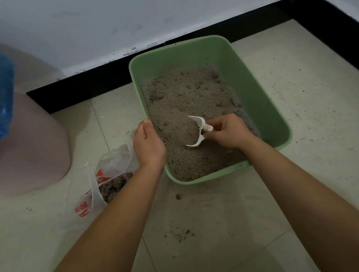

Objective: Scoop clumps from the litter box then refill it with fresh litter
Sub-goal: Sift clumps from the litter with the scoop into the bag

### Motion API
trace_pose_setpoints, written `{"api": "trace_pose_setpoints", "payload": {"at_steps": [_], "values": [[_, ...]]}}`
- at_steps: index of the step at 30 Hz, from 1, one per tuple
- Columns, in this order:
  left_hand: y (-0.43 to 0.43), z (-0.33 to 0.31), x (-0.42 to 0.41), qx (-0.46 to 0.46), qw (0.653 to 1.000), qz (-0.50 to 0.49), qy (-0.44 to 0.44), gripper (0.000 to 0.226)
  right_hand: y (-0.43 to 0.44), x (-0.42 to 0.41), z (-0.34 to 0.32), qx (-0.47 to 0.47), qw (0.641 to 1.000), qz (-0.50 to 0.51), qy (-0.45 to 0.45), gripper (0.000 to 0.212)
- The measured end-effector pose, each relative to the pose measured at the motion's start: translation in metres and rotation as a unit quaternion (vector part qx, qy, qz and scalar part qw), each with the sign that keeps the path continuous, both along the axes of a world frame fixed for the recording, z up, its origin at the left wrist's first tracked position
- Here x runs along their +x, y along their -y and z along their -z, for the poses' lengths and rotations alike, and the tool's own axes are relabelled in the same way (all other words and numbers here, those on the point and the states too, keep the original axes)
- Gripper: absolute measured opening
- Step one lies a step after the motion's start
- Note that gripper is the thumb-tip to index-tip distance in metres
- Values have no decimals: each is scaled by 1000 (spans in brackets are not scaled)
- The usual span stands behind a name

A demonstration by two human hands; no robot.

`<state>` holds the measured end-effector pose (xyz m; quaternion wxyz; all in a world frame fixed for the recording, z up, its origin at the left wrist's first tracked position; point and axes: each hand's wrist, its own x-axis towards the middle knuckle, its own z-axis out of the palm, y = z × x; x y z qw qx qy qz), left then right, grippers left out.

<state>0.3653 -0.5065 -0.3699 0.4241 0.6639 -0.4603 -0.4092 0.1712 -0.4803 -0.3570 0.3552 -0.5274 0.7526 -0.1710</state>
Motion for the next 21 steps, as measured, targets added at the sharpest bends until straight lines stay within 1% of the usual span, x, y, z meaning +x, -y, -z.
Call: {"api": "trace_pose_setpoints", "payload": {"at_steps": [3, 5, 6, 9, 12, 15, 18, 21], "values": [[0, 0, 0, -1, 1000, 0, -5, 35, -2, -11, -4, -30, 998, 33, 46, 32], [0, 0, -1, 1, 1000, -2, -4, 34, -2, -15, -6, -48, 996, 34, 70, 34], [0, 0, -1, 4, 1000, -3, -8, 34, -1, -16, -5, -49, 996, 26, 73, 35], [0, -1, -1, 11, 1000, -3, -18, 34, 1, -10, -4, -31, 999, -24, 37, 34], [-1, -1, -1, 12, 1000, -4, -13, 35, 2, -6, -2, -40, 997, -15, 68, 35], [0, -1, -1, 10, 1000, -8, -17, 34, 1, -7, -3, -50, 995, -17, 80, 35], [0, 0, -1, 13, 1000, -7, -18, 35, -1, -11, -5, -75, 990, 6, 117, 38], [0, 0, 0, 13, 1000, -11, -24, 38, -2, -11, -7, -62, 994, -30, 84, 36]]}}
